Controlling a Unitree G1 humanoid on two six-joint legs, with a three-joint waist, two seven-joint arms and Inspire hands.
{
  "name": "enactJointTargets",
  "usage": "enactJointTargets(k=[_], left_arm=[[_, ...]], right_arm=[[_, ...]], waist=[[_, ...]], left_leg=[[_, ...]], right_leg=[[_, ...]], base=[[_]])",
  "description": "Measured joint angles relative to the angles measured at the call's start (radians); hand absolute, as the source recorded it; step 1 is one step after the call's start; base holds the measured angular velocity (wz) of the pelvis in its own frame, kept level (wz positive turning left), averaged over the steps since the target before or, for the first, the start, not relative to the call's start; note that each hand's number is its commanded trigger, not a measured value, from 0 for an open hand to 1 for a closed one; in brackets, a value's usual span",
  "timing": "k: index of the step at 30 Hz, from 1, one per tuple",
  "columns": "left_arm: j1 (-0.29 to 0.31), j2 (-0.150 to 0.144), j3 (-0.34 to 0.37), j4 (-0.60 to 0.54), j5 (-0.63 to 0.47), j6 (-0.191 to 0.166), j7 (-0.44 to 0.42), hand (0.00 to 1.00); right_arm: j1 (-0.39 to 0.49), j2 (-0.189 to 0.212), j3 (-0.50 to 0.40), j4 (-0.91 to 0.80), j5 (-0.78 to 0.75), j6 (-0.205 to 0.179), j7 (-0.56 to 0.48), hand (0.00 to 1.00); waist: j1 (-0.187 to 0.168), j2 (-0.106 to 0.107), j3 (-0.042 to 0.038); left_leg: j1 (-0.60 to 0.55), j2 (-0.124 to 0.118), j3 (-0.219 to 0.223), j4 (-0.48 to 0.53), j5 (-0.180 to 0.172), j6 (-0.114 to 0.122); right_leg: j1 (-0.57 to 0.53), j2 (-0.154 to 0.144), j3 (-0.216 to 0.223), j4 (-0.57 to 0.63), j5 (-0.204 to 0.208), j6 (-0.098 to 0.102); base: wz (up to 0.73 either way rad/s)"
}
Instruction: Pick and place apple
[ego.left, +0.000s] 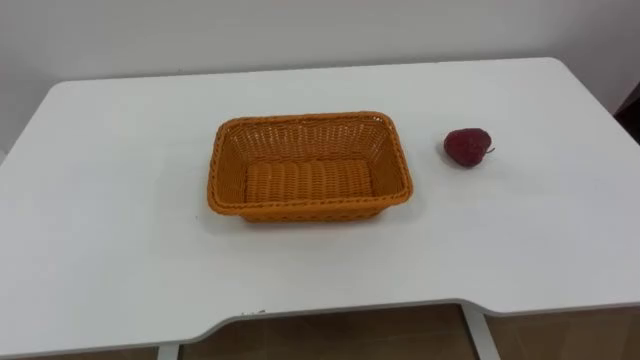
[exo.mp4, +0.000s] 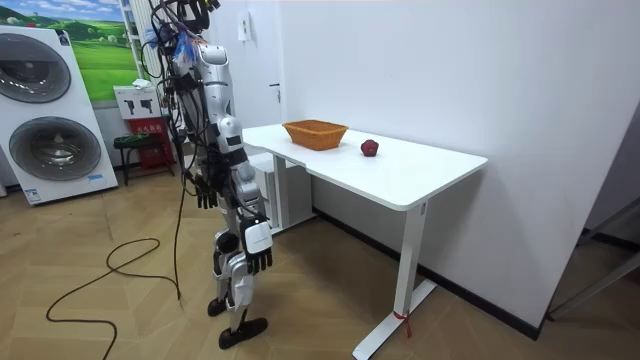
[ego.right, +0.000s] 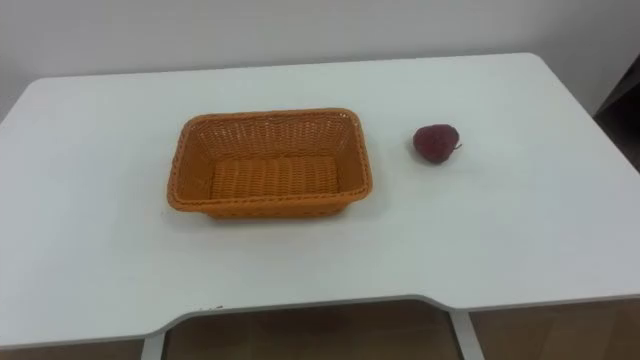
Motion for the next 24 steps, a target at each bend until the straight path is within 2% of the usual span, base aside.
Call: enactJointTargets(k=[7, 12, 15, 17, 20, 24], left_arm=[[-0.002, 0.000, 0.000, 0.000, -0.001, 0.000, 0.000, 0.00], [-0.002, -0.002, -0.027, 0.000, -0.002, -0.002, 0.002, 0.00], [-0.003, -0.002, -0.025, 0.001, -0.002, -0.004, 0.005, 0.00], [-0.001, -0.002, -0.014, 0.001, -0.003, -0.008, 0.010, 0.00], [0.010, 0.000, 0.023, -0.001, -0.015, -0.015, 0.015, 0.00], [0.024, 0.001, 0.091, -0.008, -0.044, -0.034, 0.035, 0.00]], right_arm=[[-0.003, 0.001, 0.002, 0.000, 0.000, 0.000, -0.003, 0.00], [-0.004, 0.010, -0.004, 0.001, 0.045, 0.000, -0.054, 0.00], [-0.002, 0.020, -0.046, -0.001, 0.186, -0.007, -0.116, 0.00], [0.001, 0.023, -0.090, -0.006, 0.335, -0.011, -0.149, 0.00], [-0.003, 0.025, -0.232, -0.036, 0.592, -0.026, -0.203, 0.00], [-0.016, 0.018, -0.377, -0.094, 0.833, -0.054, -0.291, 0.00]], waist=[[0.002, -0.001, 0.0001], [0.002, -0.002, -0.0001], [0.001, -0.002, 0.0000], [-0.001, -0.002, 0.0000], [-0.020, -0.003, 0.0004], [-0.045, -0.006, -0.0005]], left_leg=[[0.000, 0.000, 0.001, -0.002, 0.000, 0.000], [0.002, 0.001, 0.006, 0.000, 0.000, 0.000], [0.000, 0.002, 0.011, -0.003, -0.002, 0.000], [0.004, 0.002, 0.014, -0.004, -0.002, 0.001], [0.013, 0.001, 0.014, -0.001, -0.003, 0.002], [0.013, 0.000, 0.015, 0.000, -0.004, 0.002]], right_leg=[[0.000, 0.001, 0.006, 0.001, 0.000, 0.000], [0.000, 0.002, 0.007, 0.001, 0.000, 0.000], [0.000, 0.001, 0.007, 0.001, 0.000, 0.000], [0.002, 0.001, 0.010, 0.001, 0.000, 0.000], [0.010, 0.001, 0.013, 0.001, 0.000, 0.000], [0.009, 0.000, 0.012, -0.001, -0.001, 0.001]], base=[[0.00], [-0.01], [-0.02], [-0.03], [-0.03], [0.00]])
